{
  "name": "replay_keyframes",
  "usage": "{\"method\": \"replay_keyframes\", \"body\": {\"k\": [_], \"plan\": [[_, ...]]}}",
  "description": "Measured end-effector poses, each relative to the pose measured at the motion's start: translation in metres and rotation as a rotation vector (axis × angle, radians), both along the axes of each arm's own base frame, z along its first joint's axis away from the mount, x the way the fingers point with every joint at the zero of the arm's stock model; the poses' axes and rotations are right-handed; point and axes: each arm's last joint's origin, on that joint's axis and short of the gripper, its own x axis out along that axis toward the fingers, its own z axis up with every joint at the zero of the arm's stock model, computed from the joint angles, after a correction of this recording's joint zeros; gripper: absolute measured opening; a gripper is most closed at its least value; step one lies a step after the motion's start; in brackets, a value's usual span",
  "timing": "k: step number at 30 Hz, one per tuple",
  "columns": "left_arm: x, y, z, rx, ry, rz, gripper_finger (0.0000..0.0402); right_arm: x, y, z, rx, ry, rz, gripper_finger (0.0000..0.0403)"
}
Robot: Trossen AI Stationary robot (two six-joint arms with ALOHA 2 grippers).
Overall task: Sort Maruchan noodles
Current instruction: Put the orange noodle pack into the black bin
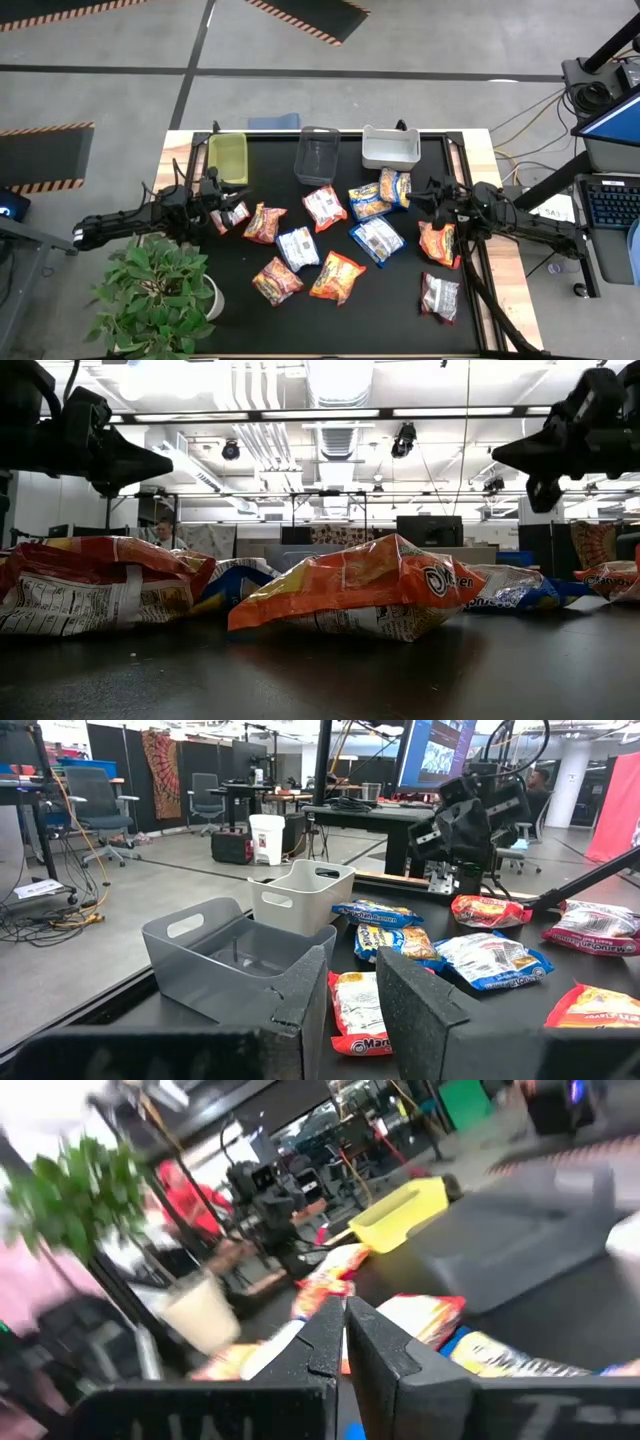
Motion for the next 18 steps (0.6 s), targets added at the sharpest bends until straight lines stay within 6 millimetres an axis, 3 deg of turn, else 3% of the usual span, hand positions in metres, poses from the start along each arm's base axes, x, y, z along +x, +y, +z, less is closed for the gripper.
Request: {"method": "replay_keyframes", "body": {"k": [2,5,8,18], "plan": [[0.0,0.0,0.001,-0.01,-0.01,-0.001,0.0075,0.0,0.0,0.0,0.015,-0.007,0.0,0.0009],[0.0,-0.001,0.005,-0.208,-0.127,-0.056,0.0075,0.0,0.0,0.0,0.009,-0.005,0.0,0.0009],[0.0,-0.002,0.012,-0.289,-0.229,-0.094,0.0075,0.0,0.0,0.0,0.002,-0.005,-0.006,0.0009],[0.005,-0.009,0.026,-0.277,-0.405,-0.281,0.0075,0.002,-0.001,0.006,0.029,-0.039,-0.006,0.0009]]}}
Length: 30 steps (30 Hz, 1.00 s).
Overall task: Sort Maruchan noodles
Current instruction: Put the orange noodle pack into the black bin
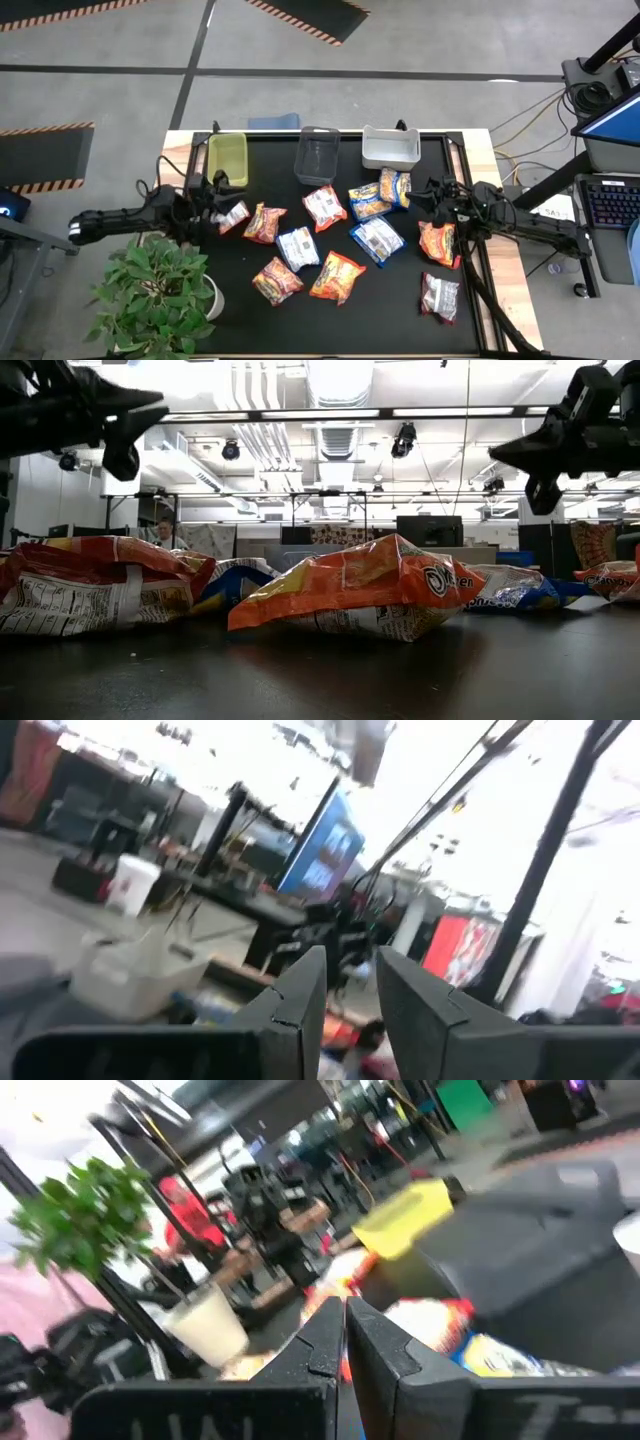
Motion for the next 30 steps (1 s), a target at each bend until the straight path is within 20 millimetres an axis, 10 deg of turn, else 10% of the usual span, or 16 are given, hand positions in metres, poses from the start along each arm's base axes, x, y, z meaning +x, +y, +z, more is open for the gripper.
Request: {"method": "replay_keyframes", "body": {"k": [10,30], "plan": [[0.006,0.001,0.01,-0.068,-0.109,-0.014,0.0075,0.01,-0.003,0.02,-0.035,-0.139,-0.013,0.0009],[0.056,0.009,0.017,-0.102,0.244,0.065,0.0075,0.078,-0.046,0.048,0.067,0.54,-0.253,0.0009]]}}
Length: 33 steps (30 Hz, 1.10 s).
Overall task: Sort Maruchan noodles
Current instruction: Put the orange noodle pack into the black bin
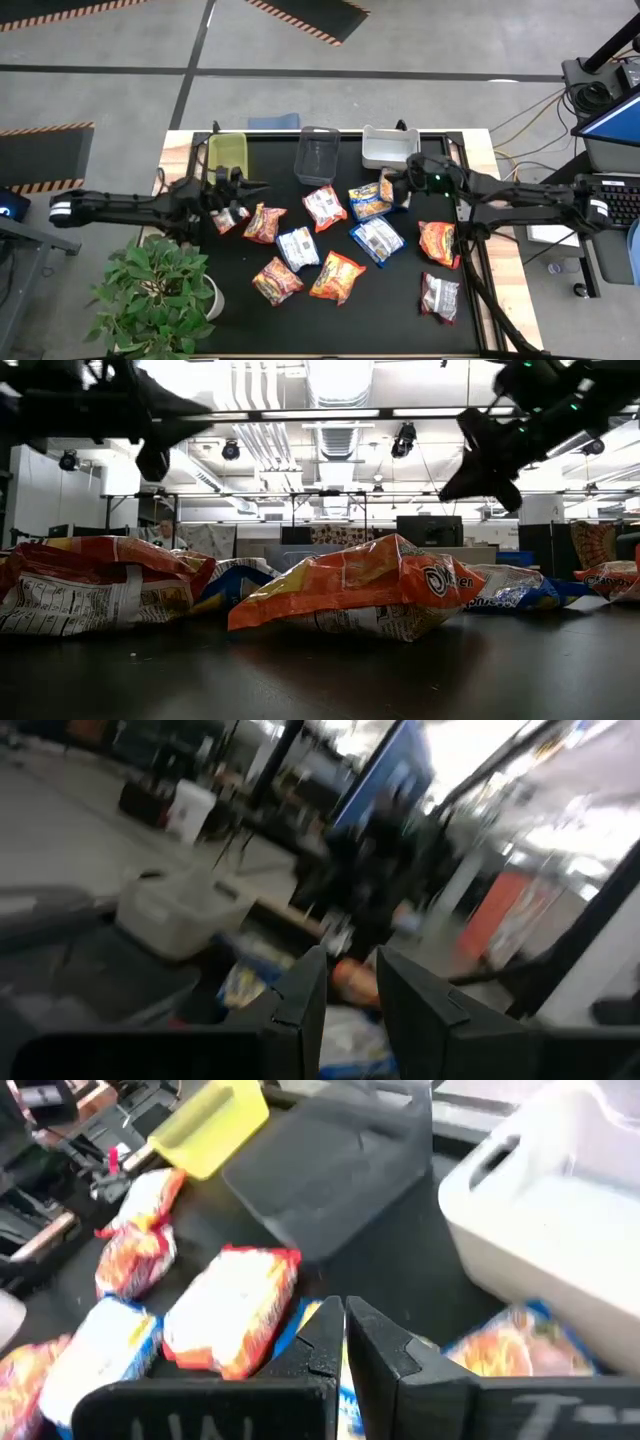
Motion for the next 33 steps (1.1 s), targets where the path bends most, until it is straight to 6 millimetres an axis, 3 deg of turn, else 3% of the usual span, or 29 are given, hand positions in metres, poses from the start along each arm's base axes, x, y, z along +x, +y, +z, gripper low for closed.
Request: {"method": "replay_keyframes", "body": {"k": [6,20,33], "plan": [[0.025,0.003,-0.01,0.0,0.138,0.0,0.0075,0.016,-0.006,0.005,0.042,0.169,0.026,0.0009],[0.074,0.007,-0.027,-0.05,0.291,-0.03,0.0075,0.02,0.008,-0.012,0.151,0.189,0.147,0.0009],[0.129,0.012,-0.039,0.126,0.424,-0.128,0.0075,0.024,0.01,-0.018,0.122,0.115,0.16,0.0009]]}}
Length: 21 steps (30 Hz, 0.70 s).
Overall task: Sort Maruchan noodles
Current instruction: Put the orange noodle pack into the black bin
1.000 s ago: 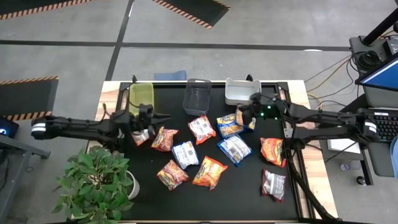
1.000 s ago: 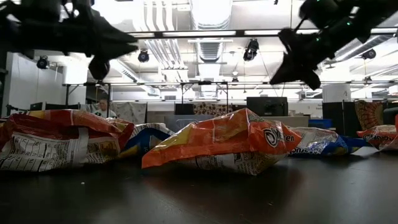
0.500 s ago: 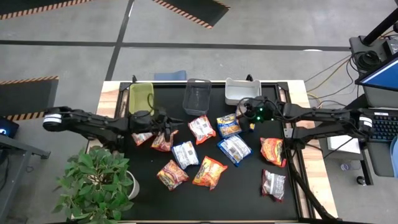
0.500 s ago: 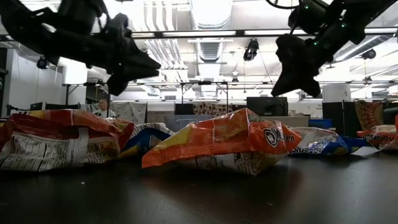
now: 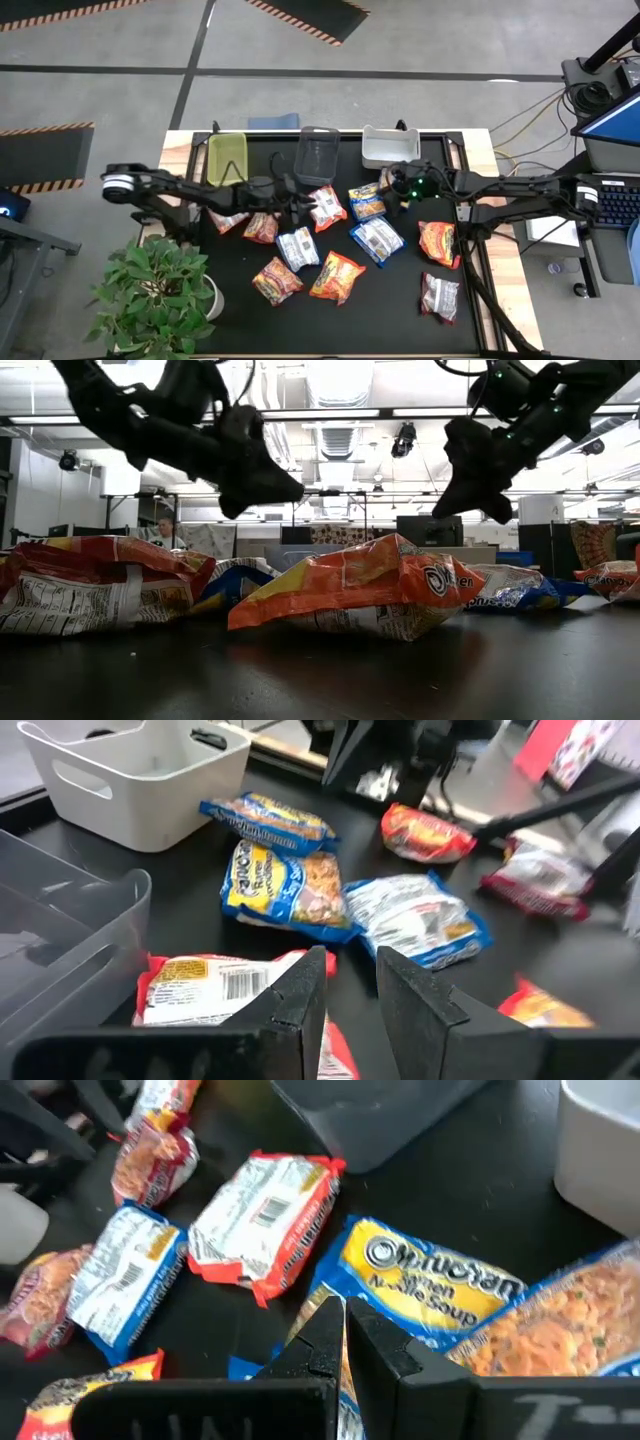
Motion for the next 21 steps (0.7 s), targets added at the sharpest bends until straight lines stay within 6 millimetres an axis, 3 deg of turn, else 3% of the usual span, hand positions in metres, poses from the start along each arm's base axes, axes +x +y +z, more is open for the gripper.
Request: {"method": "replay_keyframes", "body": {"k": [12,21], "plan": [[0.055,0.009,-0.027,0.178,0.044,-0.024,0.0075,0.003,-0.002,0.005,-0.042,-0.055,-0.017,0.0009],[0.077,0.012,-0.033,0.246,0.053,-0.046,0.0075,0.003,-0.003,0.007,-0.05,-0.063,-0.067,0.0009]]}}
